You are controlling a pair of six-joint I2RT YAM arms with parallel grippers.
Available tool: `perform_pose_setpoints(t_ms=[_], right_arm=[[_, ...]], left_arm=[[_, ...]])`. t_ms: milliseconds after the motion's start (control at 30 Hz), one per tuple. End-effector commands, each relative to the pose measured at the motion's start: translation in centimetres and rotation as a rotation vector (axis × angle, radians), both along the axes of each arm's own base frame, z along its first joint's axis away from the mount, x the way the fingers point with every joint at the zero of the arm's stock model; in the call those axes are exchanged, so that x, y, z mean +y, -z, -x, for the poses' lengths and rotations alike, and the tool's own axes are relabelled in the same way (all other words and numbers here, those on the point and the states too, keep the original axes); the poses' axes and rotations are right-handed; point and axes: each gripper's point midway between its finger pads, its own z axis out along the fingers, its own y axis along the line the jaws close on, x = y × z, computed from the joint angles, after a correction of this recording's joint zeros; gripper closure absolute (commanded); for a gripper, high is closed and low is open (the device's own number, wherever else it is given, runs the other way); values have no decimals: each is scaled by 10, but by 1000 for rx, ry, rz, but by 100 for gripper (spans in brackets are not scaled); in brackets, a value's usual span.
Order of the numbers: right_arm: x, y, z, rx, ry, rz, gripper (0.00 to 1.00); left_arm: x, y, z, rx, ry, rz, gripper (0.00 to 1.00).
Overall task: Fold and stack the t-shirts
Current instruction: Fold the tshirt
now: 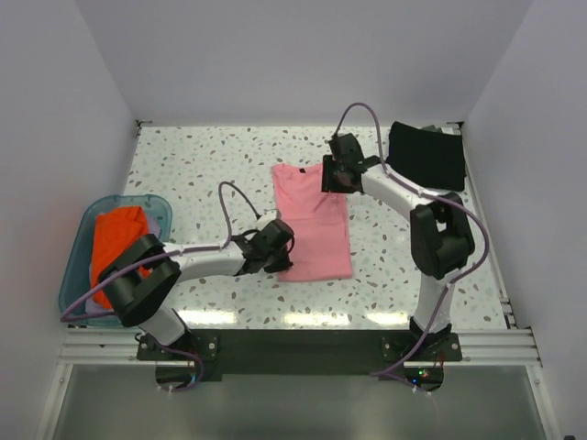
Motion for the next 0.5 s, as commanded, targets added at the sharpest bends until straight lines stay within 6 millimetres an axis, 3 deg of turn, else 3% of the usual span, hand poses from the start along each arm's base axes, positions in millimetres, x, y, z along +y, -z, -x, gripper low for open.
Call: perform_pose_setpoints(t_ms=[0, 67, 167, 267, 333, 467], right_arm=[[-3, -51, 10, -110, -11, -7, 52], [6, -52, 29, -118, -41, -8, 53], [18, -40, 51, -100, -71, -7, 59], [25, -20, 62, -61, -92, -5, 64], [27, -12, 64, -46, -99, 3, 66], [28, 10, 59, -23, -98, 31, 66]], left_arm=[[14, -5, 8, 11, -8, -41, 99], [9, -20, -2, -34, 12, -46, 99], [-4, -60, -36, -131, -4, -35, 98], [-7, -72, -69, -162, -40, -23, 99], [-2, -75, -91, -188, -77, -29, 99], [-3, -58, -130, -191, -113, -41, 100]])
